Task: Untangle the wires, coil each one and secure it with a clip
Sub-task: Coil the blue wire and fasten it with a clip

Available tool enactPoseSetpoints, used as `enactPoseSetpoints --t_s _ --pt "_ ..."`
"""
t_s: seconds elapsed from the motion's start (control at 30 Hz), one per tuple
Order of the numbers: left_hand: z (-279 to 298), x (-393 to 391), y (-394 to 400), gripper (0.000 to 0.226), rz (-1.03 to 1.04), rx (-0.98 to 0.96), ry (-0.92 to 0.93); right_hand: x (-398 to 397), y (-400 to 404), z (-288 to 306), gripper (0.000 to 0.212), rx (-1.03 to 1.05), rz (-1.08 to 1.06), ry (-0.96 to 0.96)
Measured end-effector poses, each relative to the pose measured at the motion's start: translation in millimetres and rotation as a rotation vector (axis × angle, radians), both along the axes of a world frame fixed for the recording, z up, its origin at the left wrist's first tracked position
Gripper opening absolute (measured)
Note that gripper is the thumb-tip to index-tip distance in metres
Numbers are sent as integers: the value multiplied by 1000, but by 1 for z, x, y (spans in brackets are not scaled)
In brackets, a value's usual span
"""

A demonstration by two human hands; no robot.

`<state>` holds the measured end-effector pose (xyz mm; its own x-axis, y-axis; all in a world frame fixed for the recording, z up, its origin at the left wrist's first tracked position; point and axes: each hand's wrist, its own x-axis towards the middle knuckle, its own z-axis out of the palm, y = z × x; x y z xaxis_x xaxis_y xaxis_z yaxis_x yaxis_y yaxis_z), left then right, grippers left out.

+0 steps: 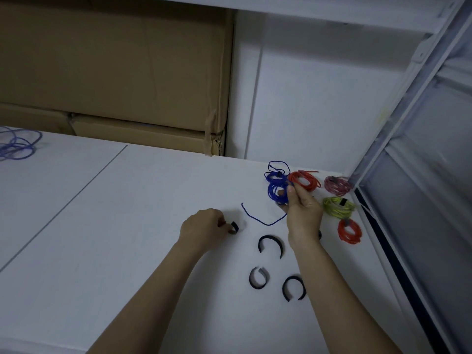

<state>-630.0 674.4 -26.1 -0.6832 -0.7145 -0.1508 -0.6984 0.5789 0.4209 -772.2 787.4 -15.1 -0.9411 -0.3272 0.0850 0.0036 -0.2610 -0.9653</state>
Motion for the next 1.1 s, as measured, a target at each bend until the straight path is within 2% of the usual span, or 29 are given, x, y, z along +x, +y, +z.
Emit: enactPoseSetpoints --t_s 0.17,0.23,0.33,0.47,0.63,0.7,0.77,0.8,0.9,1.0,1.1 --pt "-2 -5 -1 16 6 36 64 -2 2 3 23 18 76 19" --pt "-3 -6 -1 31 -14 68 109 -2 3 4 23 18 82 11" --pt "3 -5 1 49 -59 -14 138 -5 2 4 21 13 65 1" --pt "22 -1 10 57 -83 -14 225 -7 -1 4 21 2 45 -14" --pt "40 -3 32 54 -203 204 224 -4 -8 11 18 -55 7 -51" --pt "38 -11 40 44 -151 411 376 0 -11 16 20 -74 -6 -50" --pt "39 -15 39 19 -27 624 577 2 -11 19 24 -75 1 -35" --pt "39 -14 34 9 21 653 664 1 -10 20 23 -49 10 -9" --pt "51 -6 14 12 111 593 823 -3 -4 16 28 126 51 168" --pt "70 -5 1 21 102 399 796 6 0 13 26 231 116 300" --pt "80 -12 1 31 -8 169 792 17 3 16 21 302 102 442"
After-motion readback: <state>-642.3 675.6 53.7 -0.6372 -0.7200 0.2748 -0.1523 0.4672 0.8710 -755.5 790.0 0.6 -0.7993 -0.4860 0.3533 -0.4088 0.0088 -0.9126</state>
